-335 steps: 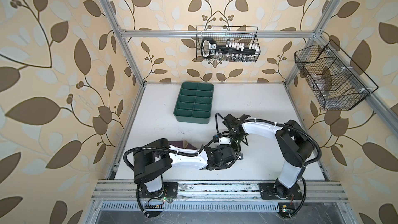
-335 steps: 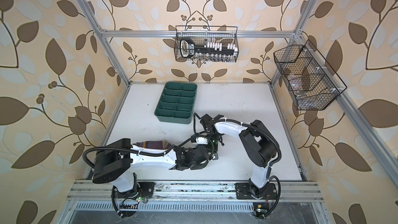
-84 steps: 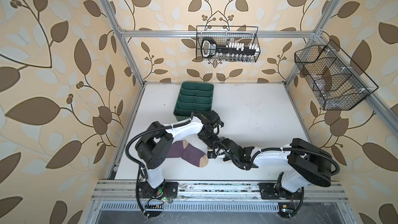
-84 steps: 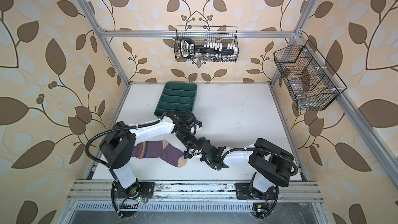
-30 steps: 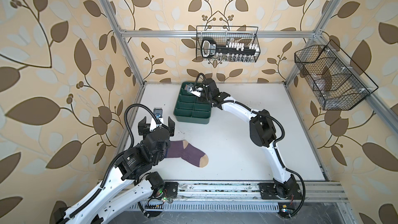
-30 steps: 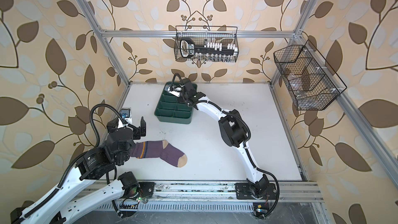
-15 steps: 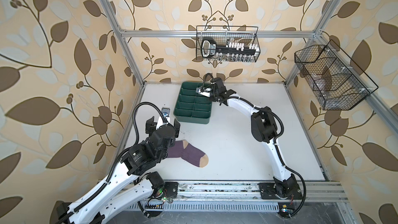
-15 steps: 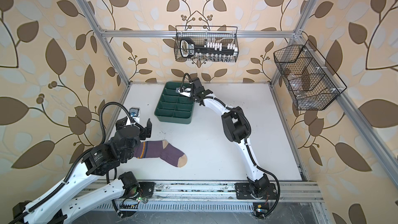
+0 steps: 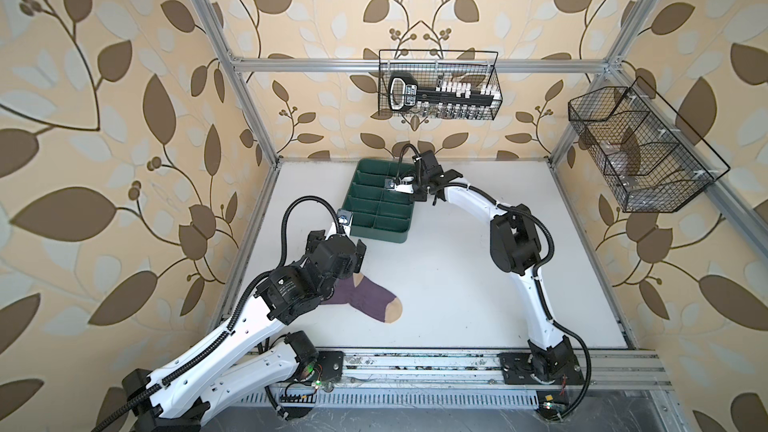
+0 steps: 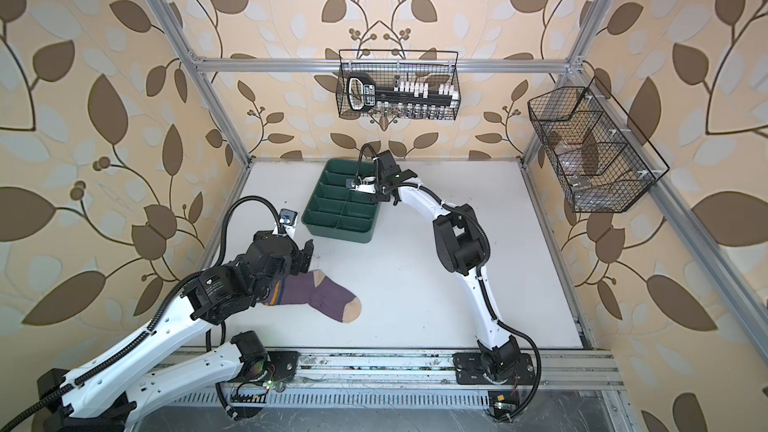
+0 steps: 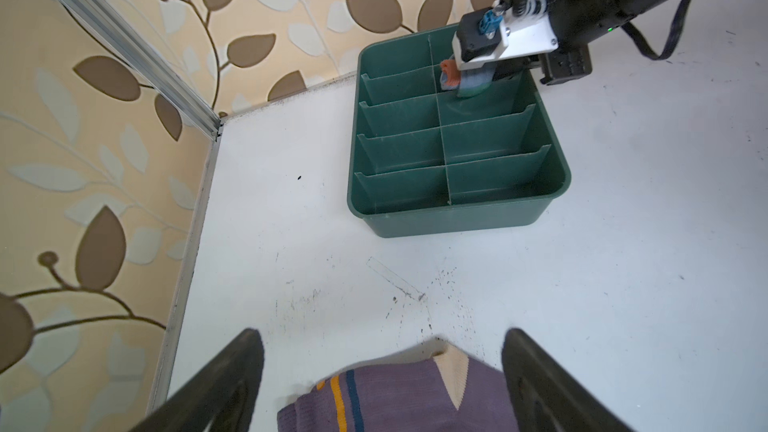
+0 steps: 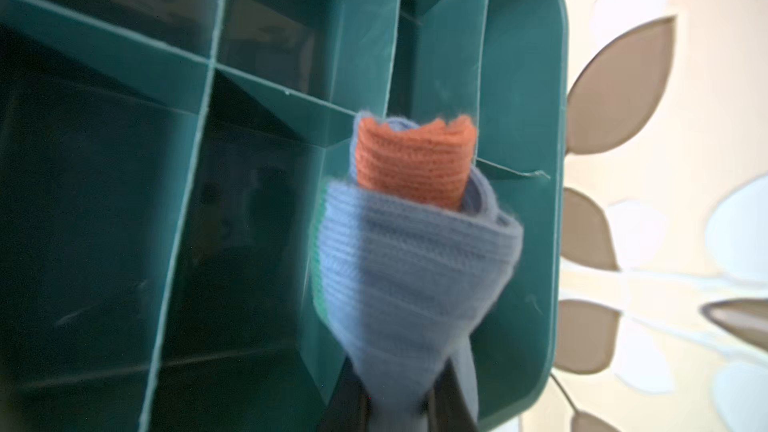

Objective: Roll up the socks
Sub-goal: 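Lower the roll into a tray compartment with the right gripper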

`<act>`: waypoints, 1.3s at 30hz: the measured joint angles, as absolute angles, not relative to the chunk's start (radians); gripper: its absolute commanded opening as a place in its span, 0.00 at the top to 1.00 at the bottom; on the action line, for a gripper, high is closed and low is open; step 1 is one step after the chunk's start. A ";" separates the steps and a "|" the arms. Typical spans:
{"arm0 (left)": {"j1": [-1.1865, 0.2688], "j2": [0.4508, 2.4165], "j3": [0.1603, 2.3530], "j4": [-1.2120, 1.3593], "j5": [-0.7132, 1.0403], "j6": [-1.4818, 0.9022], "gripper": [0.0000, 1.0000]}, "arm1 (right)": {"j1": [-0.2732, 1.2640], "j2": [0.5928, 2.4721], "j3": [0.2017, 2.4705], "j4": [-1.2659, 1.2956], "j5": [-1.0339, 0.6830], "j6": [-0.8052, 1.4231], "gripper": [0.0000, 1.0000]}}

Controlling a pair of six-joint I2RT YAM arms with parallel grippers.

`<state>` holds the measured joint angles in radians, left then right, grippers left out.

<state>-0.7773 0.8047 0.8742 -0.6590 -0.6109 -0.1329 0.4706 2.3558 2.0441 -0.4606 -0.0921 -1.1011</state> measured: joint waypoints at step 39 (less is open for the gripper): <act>-0.777 0.807 0.907 -0.686 -0.493 -0.140 0.08 | 0.424 2.291 2.038 -0.806 0.138 -0.566 1.00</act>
<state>-0.7773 0.8070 0.9070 -0.6865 -0.4927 -0.1398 0.4240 2.2906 2.0377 -0.8059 0.1379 -0.5659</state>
